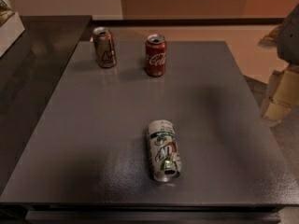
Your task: Place 7up can upright
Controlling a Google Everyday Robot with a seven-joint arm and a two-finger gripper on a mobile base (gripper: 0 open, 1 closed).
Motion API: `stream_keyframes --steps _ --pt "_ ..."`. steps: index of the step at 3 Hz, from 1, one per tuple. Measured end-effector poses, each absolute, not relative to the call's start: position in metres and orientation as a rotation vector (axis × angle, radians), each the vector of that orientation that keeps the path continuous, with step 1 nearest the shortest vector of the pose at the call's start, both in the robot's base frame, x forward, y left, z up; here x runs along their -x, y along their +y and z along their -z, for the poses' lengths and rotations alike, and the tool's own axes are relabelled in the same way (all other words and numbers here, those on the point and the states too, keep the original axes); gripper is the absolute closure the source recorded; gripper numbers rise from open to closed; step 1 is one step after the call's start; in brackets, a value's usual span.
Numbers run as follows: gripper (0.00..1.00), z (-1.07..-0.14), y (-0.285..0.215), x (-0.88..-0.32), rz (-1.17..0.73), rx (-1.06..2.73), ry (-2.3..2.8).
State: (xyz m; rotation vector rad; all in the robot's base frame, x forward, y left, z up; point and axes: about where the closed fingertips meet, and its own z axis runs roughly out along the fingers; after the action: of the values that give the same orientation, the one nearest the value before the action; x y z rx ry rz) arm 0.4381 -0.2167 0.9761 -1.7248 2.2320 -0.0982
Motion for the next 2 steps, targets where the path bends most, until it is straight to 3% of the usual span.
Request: stream_keyframes --steps 2 --pt "0.0 -0.9811 -0.2082 -0.44 0.1 1.765 2.188"
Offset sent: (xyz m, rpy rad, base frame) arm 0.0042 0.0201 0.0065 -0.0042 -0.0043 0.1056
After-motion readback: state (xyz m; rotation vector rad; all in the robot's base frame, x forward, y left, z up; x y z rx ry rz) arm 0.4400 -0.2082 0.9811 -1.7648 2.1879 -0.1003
